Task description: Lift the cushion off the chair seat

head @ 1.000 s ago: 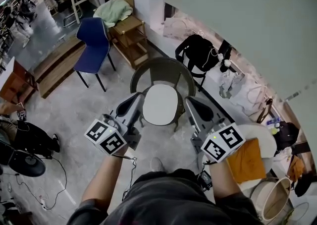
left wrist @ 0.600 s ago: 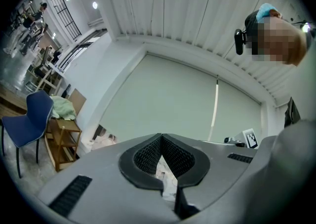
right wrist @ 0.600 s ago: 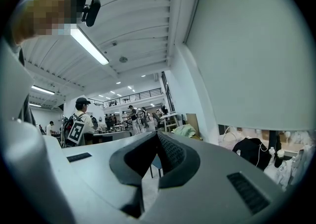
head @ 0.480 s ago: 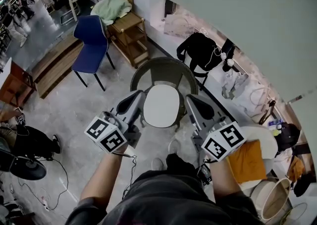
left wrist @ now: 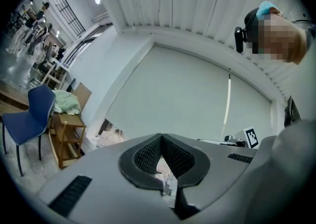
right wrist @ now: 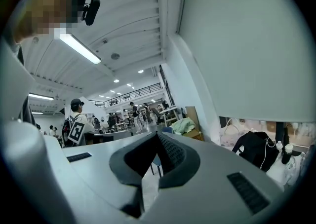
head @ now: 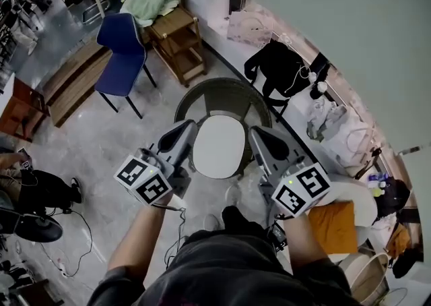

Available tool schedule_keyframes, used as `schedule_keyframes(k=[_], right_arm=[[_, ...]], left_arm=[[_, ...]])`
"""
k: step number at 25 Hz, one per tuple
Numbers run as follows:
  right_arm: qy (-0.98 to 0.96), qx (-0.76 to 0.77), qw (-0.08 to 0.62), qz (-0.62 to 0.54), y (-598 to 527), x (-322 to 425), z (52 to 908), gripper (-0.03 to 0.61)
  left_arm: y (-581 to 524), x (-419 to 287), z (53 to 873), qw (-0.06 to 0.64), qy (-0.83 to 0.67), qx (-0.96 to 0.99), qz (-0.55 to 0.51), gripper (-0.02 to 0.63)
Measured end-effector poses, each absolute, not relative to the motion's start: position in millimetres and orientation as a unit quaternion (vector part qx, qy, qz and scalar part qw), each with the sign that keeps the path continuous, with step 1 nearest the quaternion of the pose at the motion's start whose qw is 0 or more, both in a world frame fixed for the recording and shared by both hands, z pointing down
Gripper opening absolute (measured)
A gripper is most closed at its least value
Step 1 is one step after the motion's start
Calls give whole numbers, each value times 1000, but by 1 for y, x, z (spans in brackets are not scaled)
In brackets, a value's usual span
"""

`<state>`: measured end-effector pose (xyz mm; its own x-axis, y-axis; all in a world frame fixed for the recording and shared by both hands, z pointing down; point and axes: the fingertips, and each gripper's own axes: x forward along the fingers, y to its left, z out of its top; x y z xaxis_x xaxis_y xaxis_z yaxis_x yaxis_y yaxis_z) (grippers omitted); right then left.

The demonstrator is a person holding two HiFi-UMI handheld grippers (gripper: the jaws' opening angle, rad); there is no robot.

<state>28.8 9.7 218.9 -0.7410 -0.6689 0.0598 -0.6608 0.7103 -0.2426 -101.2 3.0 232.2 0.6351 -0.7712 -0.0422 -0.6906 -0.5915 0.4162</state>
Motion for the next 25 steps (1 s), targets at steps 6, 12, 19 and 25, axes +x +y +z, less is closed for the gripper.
schedule_keyframes(k=[6, 12, 19, 25], right_arm=[[924, -350, 8, -151, -51, 43, 243, 8], [921, -346, -6, -177, -94, 53, 277, 8], [912, -353, -18, -206, -124, 58, 324, 8], [901, -365, -39, -232, -143, 56, 377, 8]], left_arm=[[-55, -89, 259, 200, -430, 875, -93, 11], [-93, -84, 294, 219, -446, 865, -75, 10], [-122, -82, 349, 250, -452, 855, -48, 11], [-145, -83, 405, 276, -442, 853, -29, 11]])
